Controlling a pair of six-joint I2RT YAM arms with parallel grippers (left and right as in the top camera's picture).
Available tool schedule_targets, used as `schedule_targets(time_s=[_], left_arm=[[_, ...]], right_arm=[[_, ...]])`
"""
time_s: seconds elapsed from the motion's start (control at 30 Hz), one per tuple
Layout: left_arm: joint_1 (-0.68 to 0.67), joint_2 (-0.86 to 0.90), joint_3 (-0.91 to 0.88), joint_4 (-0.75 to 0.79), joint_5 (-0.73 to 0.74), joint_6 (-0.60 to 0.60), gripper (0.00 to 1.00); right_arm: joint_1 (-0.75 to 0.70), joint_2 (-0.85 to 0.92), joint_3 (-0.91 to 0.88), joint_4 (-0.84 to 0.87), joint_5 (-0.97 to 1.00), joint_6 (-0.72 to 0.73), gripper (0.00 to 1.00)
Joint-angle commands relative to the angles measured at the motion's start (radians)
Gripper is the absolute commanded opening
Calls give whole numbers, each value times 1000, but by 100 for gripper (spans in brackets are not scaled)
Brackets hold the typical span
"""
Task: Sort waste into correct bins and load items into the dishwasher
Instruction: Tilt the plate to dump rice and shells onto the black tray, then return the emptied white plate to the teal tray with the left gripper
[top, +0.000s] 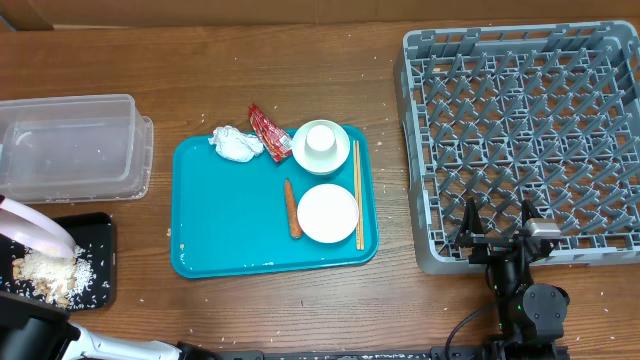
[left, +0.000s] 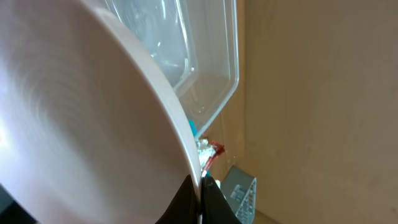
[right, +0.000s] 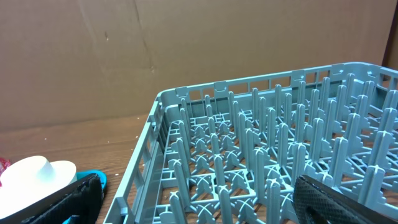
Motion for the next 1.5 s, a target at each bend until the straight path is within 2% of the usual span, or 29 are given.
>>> schedule_targets(time_s=[0.0,0.13,0.23,0.43,1.0,1.3,1.47], left_arm=[[6,8,-5,-26,-37,-40,4],[7,8,-5,-47,-39,-18,4],[6,8,-5,-59,94,51,4],[7,8,-5,-57,45,34,4],[-6,-5,8,-173,25,10,4],[-119,-90,86,-193,-65,-2,4],[-270,-177,162,-204,-253,-76,4]], right_arm=[[-2,-10,-10,3,0,-3,100],[-2,-10,-10,3,0,-3,100],[-2,-10,-10,3,0,-3,100],[-2,-10,-10,3,0,-3,100],[-2,-10,-10,3,0,-3,100],[-2,-10,-10,3,0,-3,100],[-2,-10,-10,3,0,-3,100]])
